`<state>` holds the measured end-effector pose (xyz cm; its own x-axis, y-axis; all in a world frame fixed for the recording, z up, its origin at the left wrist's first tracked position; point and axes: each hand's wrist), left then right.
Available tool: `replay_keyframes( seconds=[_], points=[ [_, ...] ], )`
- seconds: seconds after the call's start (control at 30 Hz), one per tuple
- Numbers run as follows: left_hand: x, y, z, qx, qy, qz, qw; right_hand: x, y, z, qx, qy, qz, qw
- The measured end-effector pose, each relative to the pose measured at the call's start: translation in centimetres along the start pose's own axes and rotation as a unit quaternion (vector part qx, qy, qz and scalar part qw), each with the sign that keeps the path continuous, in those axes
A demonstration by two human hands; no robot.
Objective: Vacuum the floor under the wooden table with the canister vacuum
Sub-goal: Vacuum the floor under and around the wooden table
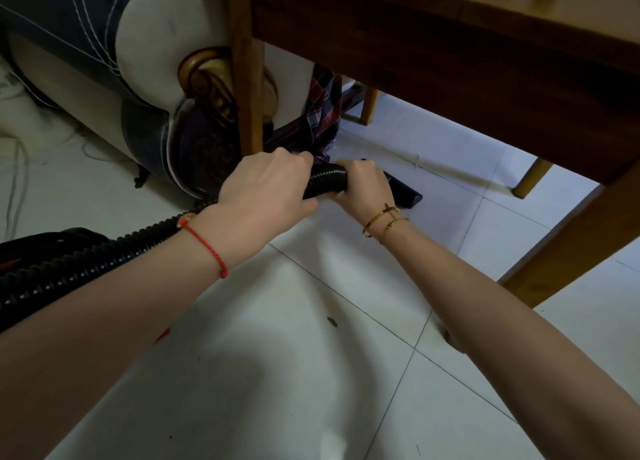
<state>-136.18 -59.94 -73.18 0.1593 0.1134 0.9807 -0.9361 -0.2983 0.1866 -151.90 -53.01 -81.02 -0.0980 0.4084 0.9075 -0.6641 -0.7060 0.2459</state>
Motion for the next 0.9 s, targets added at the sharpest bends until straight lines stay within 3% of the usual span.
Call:
replay_keyframes(
  seconds=[0.13,0.33,0.43,0.57,0.9],
  points=[
    [-0.7,0.9,-0.3,0.002,-0.008,0.02,1.0,-0.4,0.6,-1.2,0.014,-0.003,0.01,1.0],
    [1.4,-0.7,-1.1,0.031,-0.078,0.109,0.991,1.7,-1.5,0.2,0.017,-0.006,0.102,0.995],
    [3.3,-2.3,-1.7,0.056,-0.075,0.1,0.991,3.1,-2.9,1.5,0.003,0.038,0.095,0.995],
    [7.6,-4.2,-1.7,0.074,-0.114,0.031,0.99,7.1,-3.8,4.5,-0.017,0.079,0.103,0.991],
    [14.8,-6.2,-1.8,0.121,-0.144,0.179,0.966,11.6,-6.5,7.5,0.002,0.103,0.202,0.974]
  ],
)
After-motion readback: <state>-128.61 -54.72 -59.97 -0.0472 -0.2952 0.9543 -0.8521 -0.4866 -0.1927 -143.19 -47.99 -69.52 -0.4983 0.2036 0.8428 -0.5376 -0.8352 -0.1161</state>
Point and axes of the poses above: each hand's wrist, its own y-axis towards the middle knuckle, its own x-axis out of the back of the hand, z = x × y, and after that the axes turned 5 degrees about -x, right-handed
